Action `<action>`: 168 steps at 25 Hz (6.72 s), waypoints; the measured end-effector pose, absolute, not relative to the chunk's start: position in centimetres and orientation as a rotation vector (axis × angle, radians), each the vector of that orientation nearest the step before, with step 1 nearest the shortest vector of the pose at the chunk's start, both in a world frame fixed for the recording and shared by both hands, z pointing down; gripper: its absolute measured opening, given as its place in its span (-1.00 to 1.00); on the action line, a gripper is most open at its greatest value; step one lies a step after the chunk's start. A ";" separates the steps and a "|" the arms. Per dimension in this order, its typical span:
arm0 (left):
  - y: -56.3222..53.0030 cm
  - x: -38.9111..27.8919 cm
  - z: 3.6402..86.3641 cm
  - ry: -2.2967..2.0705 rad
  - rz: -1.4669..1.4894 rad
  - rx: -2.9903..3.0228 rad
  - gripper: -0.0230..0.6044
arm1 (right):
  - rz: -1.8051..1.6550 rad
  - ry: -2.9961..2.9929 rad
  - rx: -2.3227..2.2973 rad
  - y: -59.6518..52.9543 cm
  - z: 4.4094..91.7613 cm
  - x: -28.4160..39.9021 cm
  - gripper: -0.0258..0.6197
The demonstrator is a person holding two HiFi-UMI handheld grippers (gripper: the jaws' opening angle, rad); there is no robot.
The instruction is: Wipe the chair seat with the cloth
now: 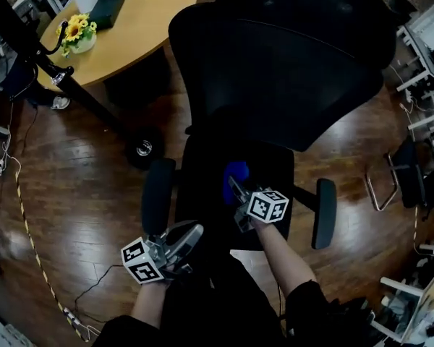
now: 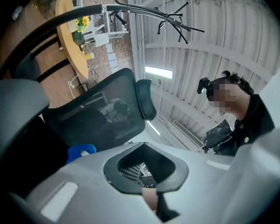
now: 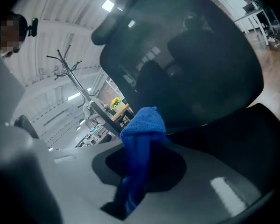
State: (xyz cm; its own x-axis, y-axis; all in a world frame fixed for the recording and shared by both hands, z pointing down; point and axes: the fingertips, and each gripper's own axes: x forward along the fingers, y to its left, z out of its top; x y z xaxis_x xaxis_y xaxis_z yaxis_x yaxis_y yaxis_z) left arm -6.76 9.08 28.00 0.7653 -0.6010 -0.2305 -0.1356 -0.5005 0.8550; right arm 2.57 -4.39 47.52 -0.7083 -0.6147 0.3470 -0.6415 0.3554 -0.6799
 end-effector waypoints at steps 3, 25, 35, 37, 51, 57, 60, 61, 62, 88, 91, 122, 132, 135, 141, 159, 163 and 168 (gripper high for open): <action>7.9 -7.7 30.7 -0.642 -0.638 2.002 -0.95 | 1.369 -2.543 1.117 -8.0 52.1 -0.8 -0.73; 6.0 -9.2 36.6 -0.666 -0.636 1.927 -0.95 | 1.391 -2.117 1.305 -17.5 66.9 -1.1 -0.73; 4.9 -8.0 37.0 -0.624 -0.602 1.927 -0.95 | 1.435 -1.913 1.659 -15.8 66.5 17.5 -0.73; 4.9 -7.9 37.3 -0.623 -0.597 1.925 -0.95 | 1.402 -1.878 1.694 -14.6 66.1 20.4 -0.73; 5.4 -6.3 37.2 -0.625 -0.585 1.934 -0.95 | 1.262 -1.831 1.758 -11.8 64.5 26.9 -0.73; 5.8 -7.2 36.8 -0.642 -0.607 1.940 -0.95 | 1.217 -2.159 1.524 -10.9 60.1 16.2 -0.73; 6.1 -7.9 37.1 -0.657 -0.619 1.932 -0.95 | 1.277 -2.306 1.333 -9.6 58.7 7.2 -0.73; 6.2 -8.0 37.1 -0.663 -0.622 1.931 -0.95 | 1.310 -2.346 1.271 -9.2 58.4 4.3 -0.73; 6.4 -8.1 37.1 -0.667 -0.627 1.931 -0.95 | 1.344 -2.379 1.211 -8.8 58.1 1.5 -0.73; 8.2 -8.8 37.2 -0.637 -0.614 1.958 -0.95 | 1.580 -2.008 1.697 -8.2 66.0 16.5 -0.73; 7.9 -8.5 36.9 -0.625 -0.617 1.963 -0.95 | 1.503 -1.918 1.814 -7.4 65.2 22.7 -0.73; 9.2 -12.4 35.9 -0.731 -0.669 1.970 -0.95 | 1.491 -2.267 1.017 0.2 64.9 -11.0 -0.73; 9.1 -10.5 35.9 -0.660 -0.653 1.985 -0.95 | 1.400 -2.027 1.404 0.0 67.9 6.2 -0.73; 8.8 -9.8 35.5 -0.647 -0.642 1.999 -0.95 | 1.448 -1.936 1.586 0.1 67.6 13.8 -0.73; 8.2 -9.3 35.0 -0.634 -0.635 2.009 -0.95 | 1.444 -1.800 1.833 0.6 66.0 24.2 -0.73; 9.2 -10.6 34.8 -0.667 -0.677 1.996 -0.95 | 1.614 -2.300 1.384 1.5 59.2 -1.3 -0.73; 9.7 -11.5 35.0 -0.697 -0.686 1.986 -0.95 | 1.691 -2.368 1.082 3.7 59.3 -10.7 -0.73; 10.4 -12.4 35.4 -0.709 -0.673 1.979 -0.95 | 1.775 -2.237 0.909 6.6 64.6 -12.8 -0.73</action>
State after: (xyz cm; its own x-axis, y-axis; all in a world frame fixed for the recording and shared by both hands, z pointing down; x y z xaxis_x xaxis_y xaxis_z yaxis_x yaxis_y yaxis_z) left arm -12.37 10.36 35.39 0.6873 -0.7044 -0.1775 -0.2138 -0.4297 0.8773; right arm -12.80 6.64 64.56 -0.8064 -0.3647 0.4655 -0.5362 0.1190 -0.8357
